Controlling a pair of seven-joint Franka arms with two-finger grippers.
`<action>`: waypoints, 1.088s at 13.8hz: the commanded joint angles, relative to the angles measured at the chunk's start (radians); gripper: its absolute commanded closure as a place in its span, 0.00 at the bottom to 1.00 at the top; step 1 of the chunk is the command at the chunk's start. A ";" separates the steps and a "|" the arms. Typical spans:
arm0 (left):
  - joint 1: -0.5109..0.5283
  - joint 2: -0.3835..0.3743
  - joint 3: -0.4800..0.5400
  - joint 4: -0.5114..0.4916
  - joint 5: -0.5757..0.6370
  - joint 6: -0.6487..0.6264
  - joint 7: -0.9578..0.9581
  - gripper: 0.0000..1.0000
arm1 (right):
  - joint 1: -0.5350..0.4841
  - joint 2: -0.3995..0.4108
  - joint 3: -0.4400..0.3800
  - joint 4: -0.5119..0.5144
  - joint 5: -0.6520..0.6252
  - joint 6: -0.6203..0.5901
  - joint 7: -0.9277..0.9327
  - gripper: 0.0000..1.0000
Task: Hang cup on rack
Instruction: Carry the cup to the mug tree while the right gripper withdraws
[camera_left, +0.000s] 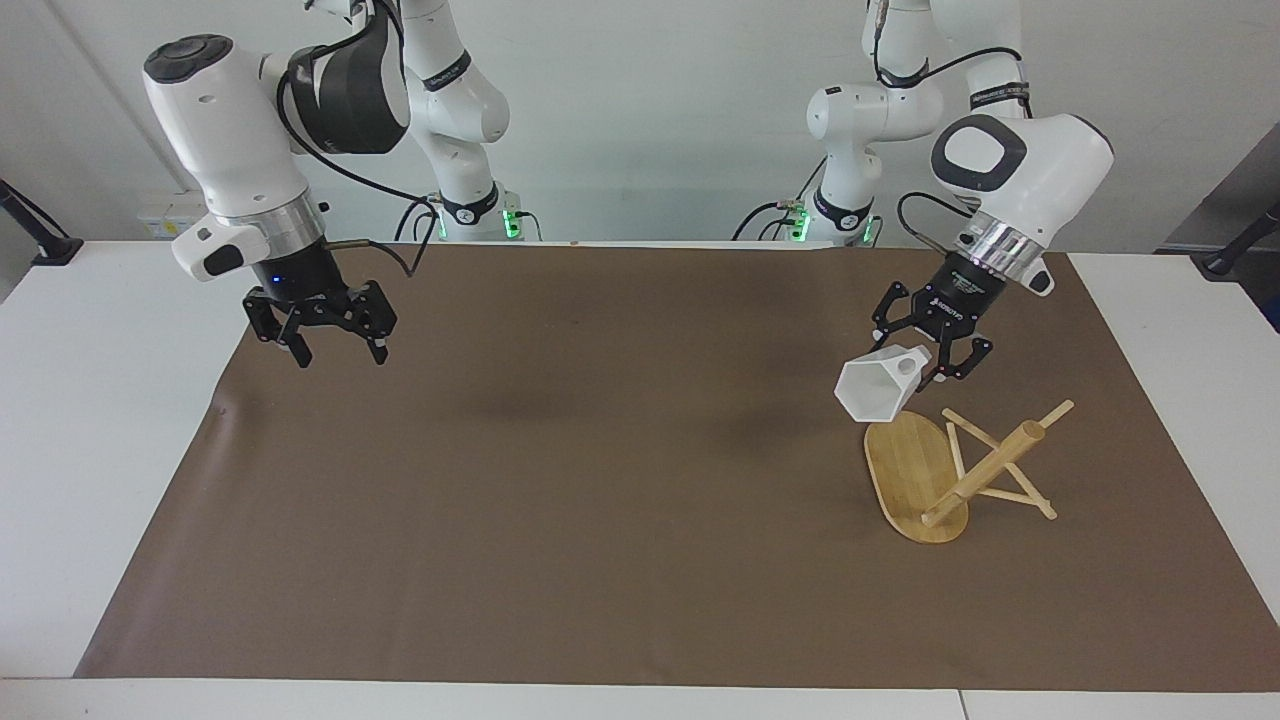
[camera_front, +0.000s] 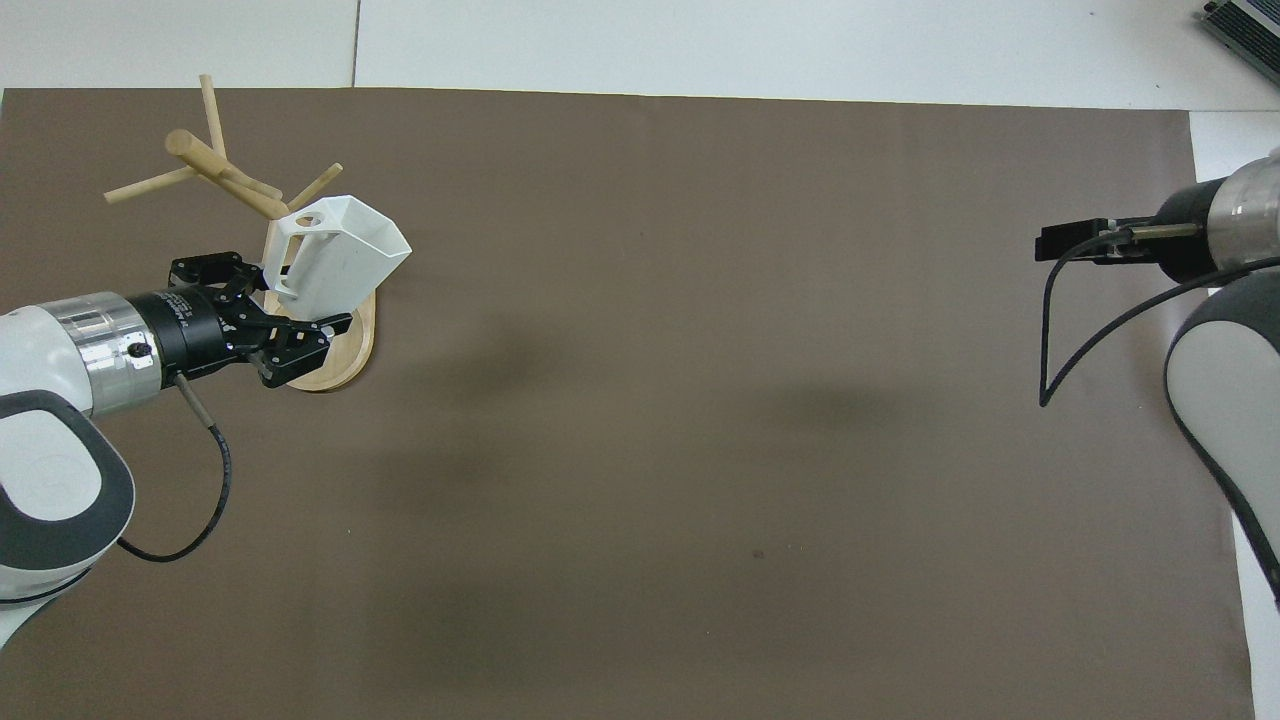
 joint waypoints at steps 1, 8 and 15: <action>-0.024 0.047 0.007 0.039 0.021 0.063 -0.072 1.00 | -0.009 -0.022 -0.030 -0.017 -0.031 -0.010 -0.022 0.00; -0.029 0.072 0.007 0.053 0.021 0.093 -0.104 1.00 | -0.009 -0.064 -0.044 -0.012 -0.014 -0.053 -0.010 0.00; -0.020 0.092 0.007 0.054 0.020 0.122 -0.145 1.00 | -0.009 -0.073 -0.055 -0.015 -0.019 -0.090 -0.016 0.00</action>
